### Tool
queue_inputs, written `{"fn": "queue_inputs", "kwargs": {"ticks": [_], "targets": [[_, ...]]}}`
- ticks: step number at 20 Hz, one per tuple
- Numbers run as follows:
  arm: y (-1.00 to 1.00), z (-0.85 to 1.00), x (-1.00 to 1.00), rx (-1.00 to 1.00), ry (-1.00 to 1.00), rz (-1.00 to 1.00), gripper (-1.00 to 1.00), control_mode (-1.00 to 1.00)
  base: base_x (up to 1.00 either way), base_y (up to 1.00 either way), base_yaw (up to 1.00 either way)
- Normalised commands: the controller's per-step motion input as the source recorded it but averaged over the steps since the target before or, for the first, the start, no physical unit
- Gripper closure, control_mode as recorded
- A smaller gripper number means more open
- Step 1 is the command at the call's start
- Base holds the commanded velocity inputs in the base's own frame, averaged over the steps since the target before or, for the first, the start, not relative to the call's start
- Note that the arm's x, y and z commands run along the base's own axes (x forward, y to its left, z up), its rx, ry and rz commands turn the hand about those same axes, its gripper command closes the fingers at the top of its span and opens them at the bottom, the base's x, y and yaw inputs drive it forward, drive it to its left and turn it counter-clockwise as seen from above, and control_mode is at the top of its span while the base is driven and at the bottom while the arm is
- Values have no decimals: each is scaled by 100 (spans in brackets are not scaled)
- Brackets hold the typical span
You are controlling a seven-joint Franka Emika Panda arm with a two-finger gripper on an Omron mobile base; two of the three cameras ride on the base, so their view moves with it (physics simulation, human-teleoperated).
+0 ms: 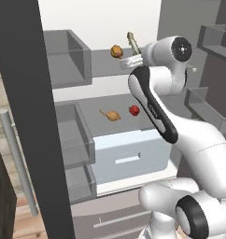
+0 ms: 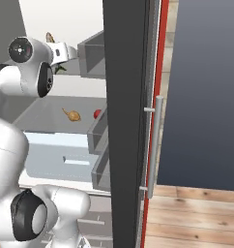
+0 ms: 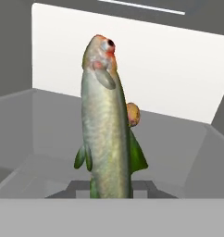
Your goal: Transport the fish and onion to the fridge. Place the fish on the rack containing meat and place the onion on the rack containing the vegetable, ensuring meats and vegetables are on different racks.
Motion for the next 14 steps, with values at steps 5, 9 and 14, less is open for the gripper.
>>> {"fn": "queue_inputs", "kwargs": {"ticks": [5, 9, 14], "targets": [[35, -4, 97, 4, 8, 0, 100, -100, 0, 0, 0], [17, -6, 76, 3, 16, 3, 100, -100, 0, 0, 0], [18, -24, 56, 2, 3, 3, 100, -100, 0, 0, 0]]}}
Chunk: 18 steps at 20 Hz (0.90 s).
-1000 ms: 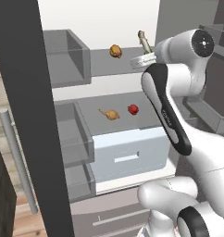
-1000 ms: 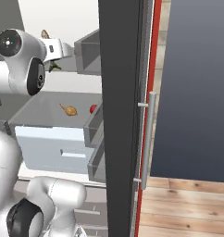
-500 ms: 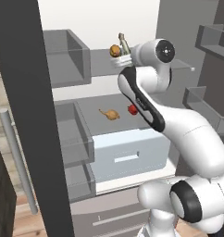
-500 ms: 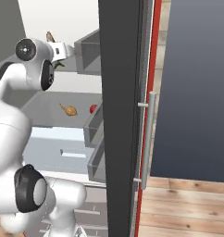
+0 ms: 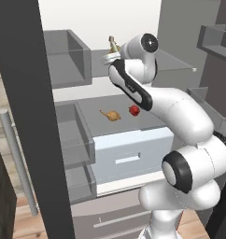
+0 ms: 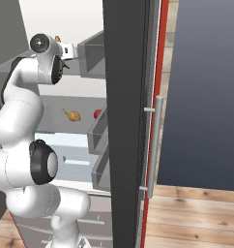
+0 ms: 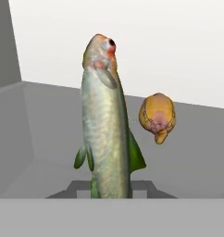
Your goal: Transport the fish and onion to the fridge. Place the fish on the rack containing meat and place the onion on the rack containing the vegetable, ensuring meats and vegetables are on different racks.
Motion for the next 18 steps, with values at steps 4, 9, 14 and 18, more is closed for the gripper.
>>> {"fn": "queue_inputs", "kwargs": {"ticks": [4, 9, 14, 18], "targets": [[14, -24, 39, 0, -1, 3, 100, -100, 0, 0, 0], [15, -33, 46, 4, 0, 1, 100, -100, 0, 0, 0], [8, -15, 60, 1, 0, 1, 100, -100, 0, 0, 0], [13, -28, 46, 3, 1, 0, 100, -100, 0, 0, 0]]}}
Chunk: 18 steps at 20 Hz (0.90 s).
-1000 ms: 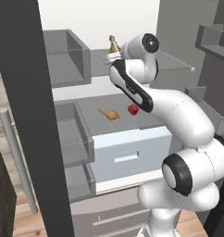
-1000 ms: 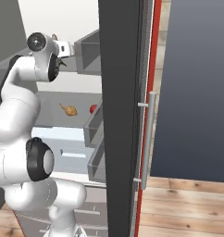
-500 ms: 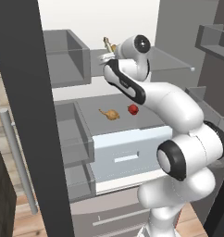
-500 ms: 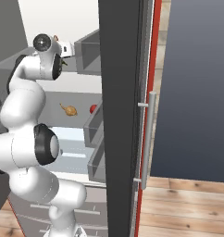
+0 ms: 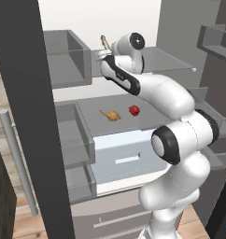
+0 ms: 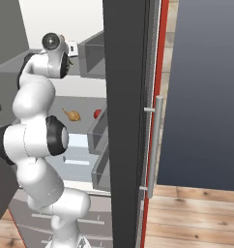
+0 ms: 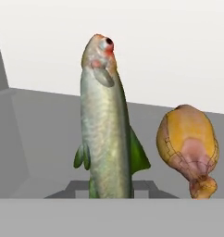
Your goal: Transport the fish and onion to the fridge. Place the fish on the rack containing meat and place the onion on the rack containing the vegetable, ensuring meats and vegetables are on different racks.
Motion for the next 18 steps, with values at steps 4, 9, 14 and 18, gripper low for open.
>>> {"fn": "queue_inputs", "kwargs": {"ticks": [4, 9, 14, 18], "targets": [[11, -68, 29, 14, 6, 0, 100, -100, 0, 0, 0], [2, -66, 23, 13, 1, 0, 100, -100, 0, 0, 0], [21, -52, 9, 4, -1, 0, -100, -100, 0, 0, 0], [20, -4, 3, 0, -4, 0, -100, -100, 0, 0, 0]]}}
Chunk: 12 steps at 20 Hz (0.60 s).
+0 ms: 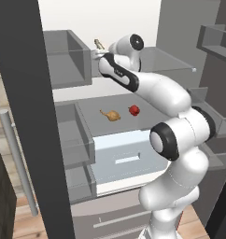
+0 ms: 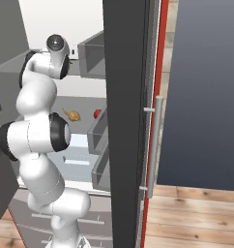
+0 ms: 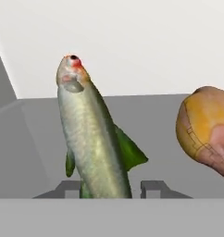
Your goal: Transport the fish and onion to the fridge. Place the fish on the rack containing meat and place the onion on the rack containing the vegetable, ensuring meats and vegetables are on different racks.
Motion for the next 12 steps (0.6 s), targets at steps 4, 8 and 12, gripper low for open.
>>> {"fn": "queue_inputs", "kwargs": {"ticks": [4, 8, 12], "targets": [[6, 0, 19, 0, 4, 0, -100, -100, 0, 0, 0], [0, 9, 0, 0, 1, -1, -100, -100, 0, 0, 0], [0, 28, -24, 0, 0, -3, -100, -100, 0, 0, 0]]}}
